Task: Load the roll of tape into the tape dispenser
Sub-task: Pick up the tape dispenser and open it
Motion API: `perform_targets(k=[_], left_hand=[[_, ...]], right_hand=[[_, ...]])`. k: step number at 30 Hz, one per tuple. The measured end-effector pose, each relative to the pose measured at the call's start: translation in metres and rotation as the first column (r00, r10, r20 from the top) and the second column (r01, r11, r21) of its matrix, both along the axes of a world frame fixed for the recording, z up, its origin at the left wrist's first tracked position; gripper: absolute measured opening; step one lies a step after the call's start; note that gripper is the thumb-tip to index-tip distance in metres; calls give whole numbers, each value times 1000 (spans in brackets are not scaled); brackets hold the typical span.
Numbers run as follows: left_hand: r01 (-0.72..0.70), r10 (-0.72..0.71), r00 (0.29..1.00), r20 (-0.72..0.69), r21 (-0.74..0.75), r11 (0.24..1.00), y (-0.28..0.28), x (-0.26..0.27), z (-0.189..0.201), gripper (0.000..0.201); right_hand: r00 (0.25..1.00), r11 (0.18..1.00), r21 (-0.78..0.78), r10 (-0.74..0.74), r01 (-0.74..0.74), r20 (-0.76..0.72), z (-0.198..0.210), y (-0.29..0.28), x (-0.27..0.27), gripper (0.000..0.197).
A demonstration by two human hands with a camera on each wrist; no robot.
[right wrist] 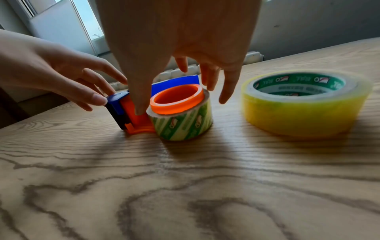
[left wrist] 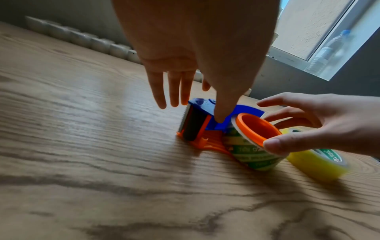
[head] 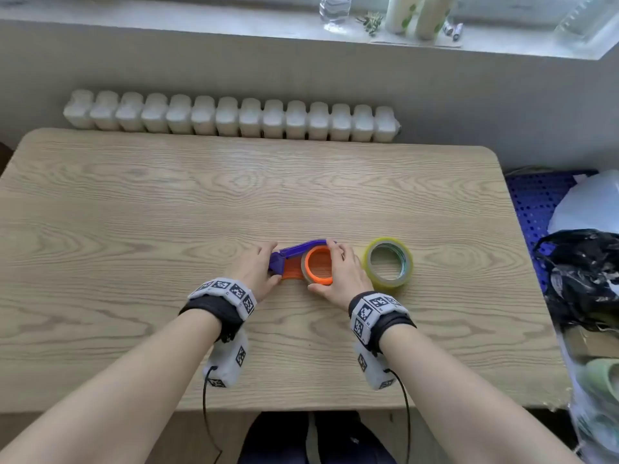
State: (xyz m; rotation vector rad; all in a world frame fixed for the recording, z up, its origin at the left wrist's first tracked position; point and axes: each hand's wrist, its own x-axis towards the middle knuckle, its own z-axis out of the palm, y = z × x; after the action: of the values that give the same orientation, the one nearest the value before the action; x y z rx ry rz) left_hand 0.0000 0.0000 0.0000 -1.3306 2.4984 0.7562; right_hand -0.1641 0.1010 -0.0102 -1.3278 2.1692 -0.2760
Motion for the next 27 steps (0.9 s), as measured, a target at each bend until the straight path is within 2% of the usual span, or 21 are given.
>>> perform_targets(k=[2, 6, 8, 15, 21, 27], left_hand=[[-31, 31, 999, -16, 5, 1000, 0, 0, -4, 68], [-77, 83, 990, -110, 61, 995, 2, 0, -18, 58], [-94, 100, 989, -109, 61, 994, 3, -1, -19, 53], [-64, 68, 993, -97, 47, 997, 5, -2, -18, 48], [-79, 82, 965, -251, 23, 997, 4, -2, 0, 46], [-177, 147, 912, -383, -45, 983, 7, -6, 36, 45]], right_hand=[[999, 999, 5, -35, 35, -3, -3, -2, 1, 104], [998, 998, 32, -58, 57, 20, -10, -2, 3, 115], [997, 997, 53, -56, 54, 45, -11, -5, 0, 117], [996, 996, 69, -53, 49, 69, -12, -11, -3, 106], [997, 999, -7, -48, 49, 63, 1, -7, -6, 102], [999, 981, -191, -35, 37, 14, 39, -12, -14, 96]])
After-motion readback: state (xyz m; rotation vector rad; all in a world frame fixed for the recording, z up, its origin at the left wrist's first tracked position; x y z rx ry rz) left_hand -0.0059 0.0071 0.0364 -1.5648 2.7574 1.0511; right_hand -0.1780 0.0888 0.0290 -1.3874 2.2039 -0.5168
